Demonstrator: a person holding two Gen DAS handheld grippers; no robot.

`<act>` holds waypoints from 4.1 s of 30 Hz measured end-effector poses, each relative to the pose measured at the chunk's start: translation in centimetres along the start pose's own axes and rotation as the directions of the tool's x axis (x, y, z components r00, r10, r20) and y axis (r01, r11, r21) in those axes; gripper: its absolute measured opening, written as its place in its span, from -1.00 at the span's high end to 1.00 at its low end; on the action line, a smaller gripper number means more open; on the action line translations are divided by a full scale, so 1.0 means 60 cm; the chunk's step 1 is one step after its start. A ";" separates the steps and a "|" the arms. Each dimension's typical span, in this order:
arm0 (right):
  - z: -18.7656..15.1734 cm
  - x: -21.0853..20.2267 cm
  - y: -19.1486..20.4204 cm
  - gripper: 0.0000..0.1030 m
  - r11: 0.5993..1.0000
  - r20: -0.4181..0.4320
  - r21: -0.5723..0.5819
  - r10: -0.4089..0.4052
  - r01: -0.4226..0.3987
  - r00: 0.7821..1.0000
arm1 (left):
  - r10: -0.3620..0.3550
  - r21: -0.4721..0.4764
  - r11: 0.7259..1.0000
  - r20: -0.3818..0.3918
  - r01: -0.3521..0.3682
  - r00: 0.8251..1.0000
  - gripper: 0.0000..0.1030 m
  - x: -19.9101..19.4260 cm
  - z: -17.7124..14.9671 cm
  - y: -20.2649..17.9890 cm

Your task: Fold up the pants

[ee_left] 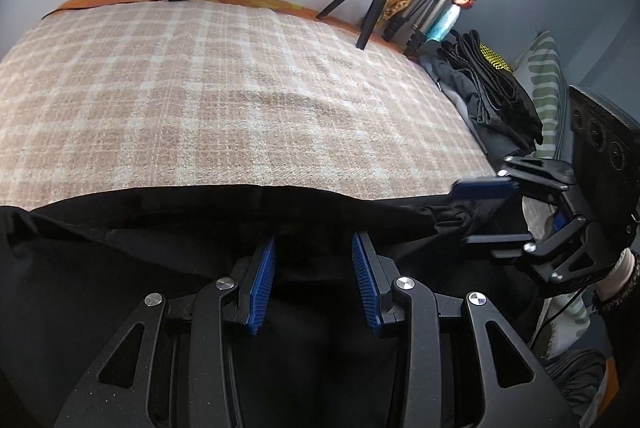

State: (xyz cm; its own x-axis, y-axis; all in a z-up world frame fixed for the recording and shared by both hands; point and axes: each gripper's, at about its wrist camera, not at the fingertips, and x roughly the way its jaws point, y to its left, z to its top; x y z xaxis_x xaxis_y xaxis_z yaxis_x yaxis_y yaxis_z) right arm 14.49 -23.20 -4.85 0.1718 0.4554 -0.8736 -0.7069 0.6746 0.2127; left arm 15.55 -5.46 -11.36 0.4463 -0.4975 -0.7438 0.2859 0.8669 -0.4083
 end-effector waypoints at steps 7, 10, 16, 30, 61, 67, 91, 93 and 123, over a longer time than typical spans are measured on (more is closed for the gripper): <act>0.032 0.008 -0.008 0.91 0.993 0.049 -0.015 -0.112 0.113 0.992 | 0.075 -0.056 0.996 0.122 -0.069 0.990 0.29 -0.077 0.000 0.020; 0.064 0.022 -0.038 0.91 0.985 0.053 0.014 -0.175 0.175 0.983 | 0.090 -0.082 0.993 0.128 -0.080 0.988 0.29 -0.099 -0.013 0.039; 0.080 0.090 -0.039 0.44 0.944 -0.027 -0.069 -0.326 0.323 0.945 | 0.094 -0.178 0.981 0.093 -0.076 0.991 0.29 -0.131 -0.048 0.088; 0.006 -0.125 -0.002 -0.52 0.906 0.228 0.390 -0.269 0.165 0.936 | 0.141 -0.404 0.914 0.201 -0.049 0.969 0.01 -0.304 -0.203 0.170; -0.065 -0.133 0.092 -0.61 0.915 0.304 0.400 -0.184 0.051 0.935 | 0.149 -0.716 0.689 0.289 0.111 0.946 -0.19 -0.293 -0.301 0.221; -0.051 -0.127 0.112 -0.61 0.931 0.313 0.362 -0.164 0.042 0.936 | 0.258 -0.694 0.719 0.331 0.049 0.908 -0.13 -0.279 -0.280 0.209; -0.035 -0.038 0.051 -0.61 0.792 0.337 0.512 0.171 -0.333 0.926 | 0.144 0.109 0.979 0.225 -0.172 0.964 0.91 -0.133 -0.177 -0.049; -0.033 -0.012 0.043 -0.61 0.751 0.331 0.546 0.214 -0.372 0.919 | 0.136 0.128 0.978 0.217 -0.166 0.967 0.91 -0.127 -0.178 -0.062; -0.018 -0.016 0.055 0.97 0.851 0.256 0.507 0.002 -0.136 0.967 | 0.107 0.042 0.992 0.190 -0.117 0.976 0.14 -0.204 -0.128 -0.017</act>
State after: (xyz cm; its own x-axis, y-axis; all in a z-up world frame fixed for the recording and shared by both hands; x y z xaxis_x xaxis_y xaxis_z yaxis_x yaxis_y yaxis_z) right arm 11.26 -22.00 -3.80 0.3406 0.5901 -0.7320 -0.2776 0.8069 0.5214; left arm 3.26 -0.01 -5.92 0.6270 -0.3985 -0.6694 0.2670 0.9172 -0.2958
